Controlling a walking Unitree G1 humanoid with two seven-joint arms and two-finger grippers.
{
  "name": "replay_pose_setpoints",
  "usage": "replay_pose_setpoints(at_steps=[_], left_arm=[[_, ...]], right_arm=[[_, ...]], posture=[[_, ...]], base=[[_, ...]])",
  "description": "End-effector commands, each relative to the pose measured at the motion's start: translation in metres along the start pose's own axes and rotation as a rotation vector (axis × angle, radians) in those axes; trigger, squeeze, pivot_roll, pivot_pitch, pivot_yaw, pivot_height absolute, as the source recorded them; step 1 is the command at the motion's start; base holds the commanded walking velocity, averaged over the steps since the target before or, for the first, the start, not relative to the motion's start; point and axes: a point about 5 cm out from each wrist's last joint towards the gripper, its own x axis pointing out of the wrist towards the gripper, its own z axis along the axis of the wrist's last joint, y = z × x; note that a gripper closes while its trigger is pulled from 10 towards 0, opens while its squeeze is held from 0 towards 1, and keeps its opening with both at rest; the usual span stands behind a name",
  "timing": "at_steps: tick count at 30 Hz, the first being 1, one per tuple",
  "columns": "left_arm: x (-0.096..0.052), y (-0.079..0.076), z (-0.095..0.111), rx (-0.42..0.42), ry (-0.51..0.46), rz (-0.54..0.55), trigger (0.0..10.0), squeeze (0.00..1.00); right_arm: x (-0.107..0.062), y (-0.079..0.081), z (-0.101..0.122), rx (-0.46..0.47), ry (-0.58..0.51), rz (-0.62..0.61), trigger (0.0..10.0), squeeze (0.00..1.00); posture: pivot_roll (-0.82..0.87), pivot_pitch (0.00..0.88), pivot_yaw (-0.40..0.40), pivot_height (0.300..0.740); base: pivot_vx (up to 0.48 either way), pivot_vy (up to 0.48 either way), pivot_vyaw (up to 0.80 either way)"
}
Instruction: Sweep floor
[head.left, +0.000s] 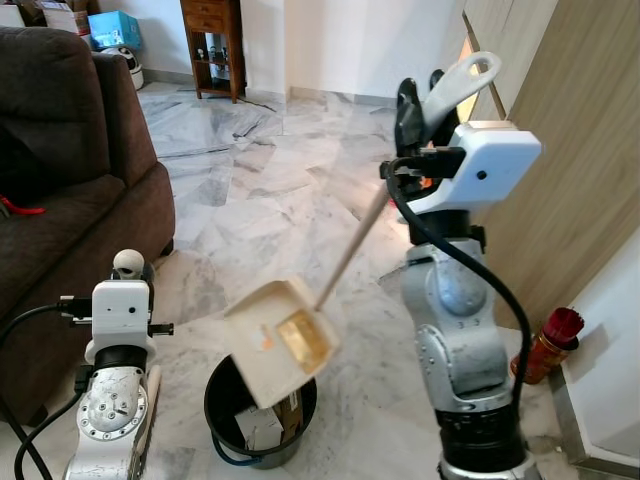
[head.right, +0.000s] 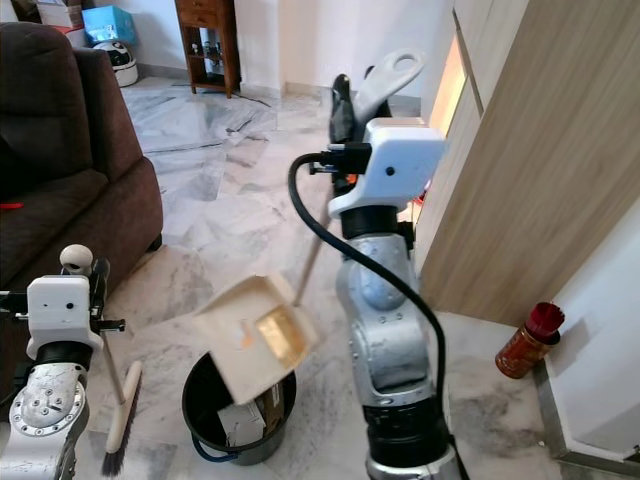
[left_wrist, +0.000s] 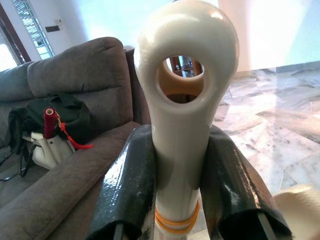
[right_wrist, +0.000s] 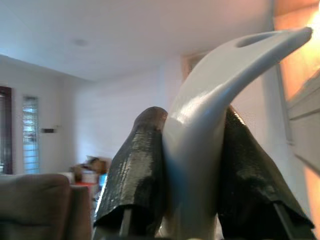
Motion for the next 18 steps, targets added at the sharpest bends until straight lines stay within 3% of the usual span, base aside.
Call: replay_pose_setpoints(at_steps=[1, 8, 10, 18], left_arm=[[0.004, 0.002, 0.016, 0.024, -0.092, 0.000, 10.0, 0.00], [0.005, 0.002, 0.017, 0.023, -0.093, -0.001, 10.0, 0.00], [0.005, 0.003, 0.017, 0.024, -0.094, 0.001, 10.0, 0.00], [0.005, 0.003, 0.017, 0.022, -0.098, 0.001, 10.0, 0.00]], right_arm=[[0.001, 0.006, 0.022, 0.050, -0.113, -0.006, 10.0, 0.00], [-0.005, 0.029, 0.028, 0.090, -0.145, 0.050, 10.0, 0.00], [-0.010, 0.046, 0.032, 0.118, -0.167, 0.090, 10.0, 0.00], [-0.015, 0.061, 0.037, 0.110, -0.198, 0.154, 10.0, 0.00]], posture=[[0.04, 0.000, -0.026, 0.740], [0.04, 0.000, -0.024, 0.740], [0.04, 0.000, -0.023, 0.740], [0.05, 0.000, -0.022, 0.740]], base=[[0.000, 0.000, 0.00], [0.000, 0.000, 0.00], [0.000, 0.000, 0.00], [0.000, 0.000, 0.00]])
